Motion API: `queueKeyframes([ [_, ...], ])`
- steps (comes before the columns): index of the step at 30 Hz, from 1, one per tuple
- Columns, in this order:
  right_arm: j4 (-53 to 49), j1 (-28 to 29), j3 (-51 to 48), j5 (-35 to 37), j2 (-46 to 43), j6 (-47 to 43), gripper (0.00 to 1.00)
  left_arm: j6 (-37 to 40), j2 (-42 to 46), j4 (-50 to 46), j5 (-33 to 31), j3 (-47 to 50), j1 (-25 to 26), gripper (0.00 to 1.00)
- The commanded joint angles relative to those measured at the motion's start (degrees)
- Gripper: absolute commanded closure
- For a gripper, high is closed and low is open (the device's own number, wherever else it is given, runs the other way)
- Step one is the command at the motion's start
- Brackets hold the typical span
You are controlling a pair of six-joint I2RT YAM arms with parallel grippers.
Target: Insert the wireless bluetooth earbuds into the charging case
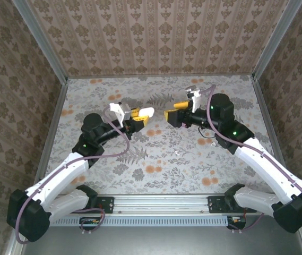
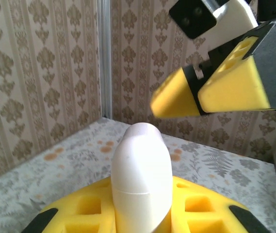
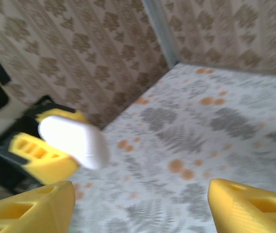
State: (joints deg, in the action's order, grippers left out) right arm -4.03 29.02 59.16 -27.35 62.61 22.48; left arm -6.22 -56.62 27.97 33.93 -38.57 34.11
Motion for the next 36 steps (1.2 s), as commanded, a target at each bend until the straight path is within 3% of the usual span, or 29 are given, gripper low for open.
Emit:
queueKeyframes([
  [1, 4.6, 0.2, 1.2, -9.6, 1.6, 14.6, 0.27, 3.8, 0.3, 7.6, -1.3, 1.5, 0.8, 0.8],
  [4, 4.2, 0.6, 3.3, -11.4, 3.2, 18.2, 0.3, 2.4, 0.1, 10.2, -3.5, 2.4, 1.4, 0.8],
  [9, 1.7, 2.8, 4.5, -9.4, 4.1, 13.2, 0.3, -1.0, -1.2, 13.9, -3.8, 3.0, 1.6, 0.8],
  [24, 5.0, 3.3, 6.4, -10.6, 7.9, 15.1, 0.31, -6.3, -3.8, 18.3, -0.2, 2.4, 1.9, 0.8],
  [36, 4.4, 2.6, 6.1, -2.9, 7.9, 15.6, 0.33, -8.1, -4.9, 19.4, 2.5, 1.1, 2.3, 0.8],
])
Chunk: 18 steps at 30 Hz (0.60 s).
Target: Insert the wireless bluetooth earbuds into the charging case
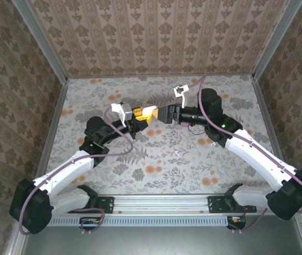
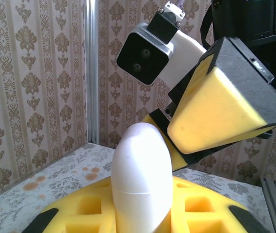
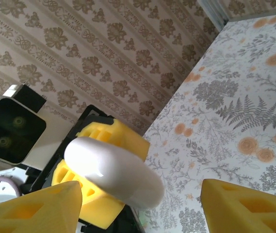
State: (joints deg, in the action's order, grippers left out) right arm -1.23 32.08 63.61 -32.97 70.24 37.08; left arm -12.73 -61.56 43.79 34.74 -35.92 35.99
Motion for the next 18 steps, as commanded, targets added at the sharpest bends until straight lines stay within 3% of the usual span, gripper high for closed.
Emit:
queueKeyframes([
  [1, 2.0, -0.6, 1.6, 3.0, 0.2, 1.2, 0.33, -1.7, 0.0, 3.5, 1.6, -1.7, 0.4, 0.8],
  [18, 0.1, -2.1, 3.9, 8.1, 0.9, 2.8, 0.33, -2.3, 0.3, 3.3, 4.9, -2.3, 0.6, 0.8],
])
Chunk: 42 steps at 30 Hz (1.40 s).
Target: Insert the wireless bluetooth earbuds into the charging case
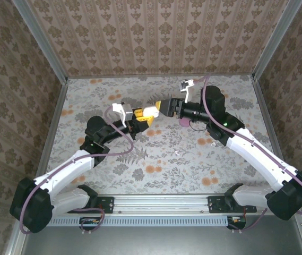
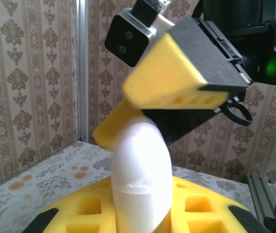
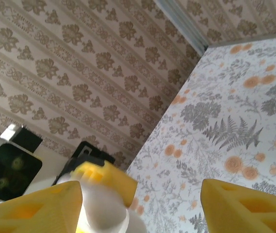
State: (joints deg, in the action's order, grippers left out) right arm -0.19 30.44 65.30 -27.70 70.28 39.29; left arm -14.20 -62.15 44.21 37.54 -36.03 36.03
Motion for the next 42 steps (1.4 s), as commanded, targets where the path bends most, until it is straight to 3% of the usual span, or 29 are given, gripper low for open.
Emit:
queueKeyframes([
  [1, -1.4, -0.5, 2.5, 3.1, 1.1, 0.5, 0.33, -0.8, 1.0, 2.9, 2.1, -2.2, 0.6, 0.8],
  [6, -3.1, -0.6, 3.4, 3.6, 1.6, 0.4, 0.33, -0.7, 1.3, 2.5, 2.1, -2.4, 0.6, 0.8],
  [17, 0.9, -0.6, -1.0, -11.6, -3.1, -10.3, 0.27, -0.6, 2.5, 1.9, -2.2, -2.0, 0.7, 0.8],
  [21, -5.7, -0.5, 1.1, -11.8, -2.0, -13.4, 0.26, -0.9, 2.6, 1.9, -2.2, -2.3, 0.7, 0.8],
  [28, -6.6, -0.5, 1.9, -9.5, 0.2, -13.4, 0.28, -1.2, 2.5, 1.9, -1.8, -2.6, 0.8, 0.8],
  [42, 1.1, -2.4, 3.1, -8.1, 2.4, -5.0, 0.31, 1.8, 3.0, -4.5, 5.1, -4.5, 0.8, 0.8],
])
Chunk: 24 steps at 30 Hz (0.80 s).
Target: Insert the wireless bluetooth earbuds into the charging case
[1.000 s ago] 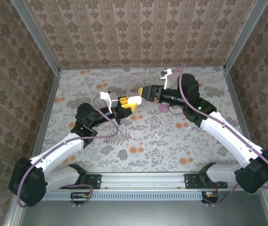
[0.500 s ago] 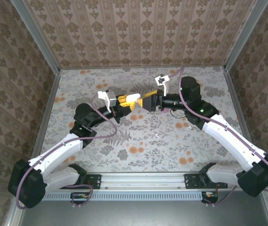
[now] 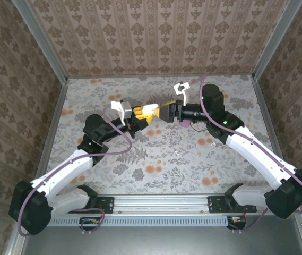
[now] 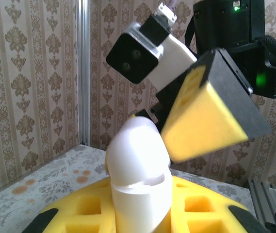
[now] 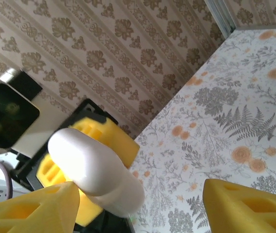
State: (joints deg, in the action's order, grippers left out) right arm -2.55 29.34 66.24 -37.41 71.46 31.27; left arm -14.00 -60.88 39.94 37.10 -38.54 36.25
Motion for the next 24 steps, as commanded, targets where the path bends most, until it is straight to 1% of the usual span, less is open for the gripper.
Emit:
queueKeyframes([
  [1, 3.3, -1.5, 2.2, 1.9, 1.3, 3.2, 0.31, 1.7, 1.7, -0.3, 5.7, -1.9, 0.7, 0.81],
  [6, -0.8, -1.8, 3.6, 4.8, 2.3, 2.7, 0.32, 1.7, 2.0, 0.0, 5.4, -1.9, 0.7, 0.8],
  [8, -1.5, -1.8, 4.1, 4.6, 2.7, 2.5, 0.32, 1.8, 2.2, 0.0, 4.8, -1.6, 0.7, 0.8],
  [12, -1.2, -1.8, 4.5, 4.2, 1.0, 3.2, 0.32, 2.8, 2.9, -1.1, 1.2, -0.6, 0.7, 0.8],
  [14, -2.8, -1.9, 4.4, 6.7, -1.3, 1.5, 0.31, 3.4, 3.1, -1.6, 0.1, 0.1, 0.7, 0.8],
  [15, -4.2, -2.1, 4.2, 8.5, -2.9, 0.4, 0.3, 3.7, 3.2, -1.6, -2.5, 0.5, 0.7, 0.79],
  [17, -7.0, -3.1, 3.2, 12.3, -5.6, -1.7, 0.3, 3.9, 3.3, -1.6, -3.8, 1.0, 0.7, 0.8],
  [19, -10.1, -4.9, 1.1, 15.1, -8.4, -2.8, 0.31, 4.0, 3.2, -1.5, -4.4, 1.4, 0.7, 0.79],
  [22, -19.5, -10.1, -1.8, 21.2, -10.8, -1.5, 0.33, 4.1, 3.1, -1.3, -4.7, 1.6, 0.8, 0.79],
  [24, -25.8, -17.1, -5.1, 21.8, -10.8, 1.1, 0.36, 3.7, 2.9, -0.7, -4.9, 1.8, 0.8, 0.79],
])
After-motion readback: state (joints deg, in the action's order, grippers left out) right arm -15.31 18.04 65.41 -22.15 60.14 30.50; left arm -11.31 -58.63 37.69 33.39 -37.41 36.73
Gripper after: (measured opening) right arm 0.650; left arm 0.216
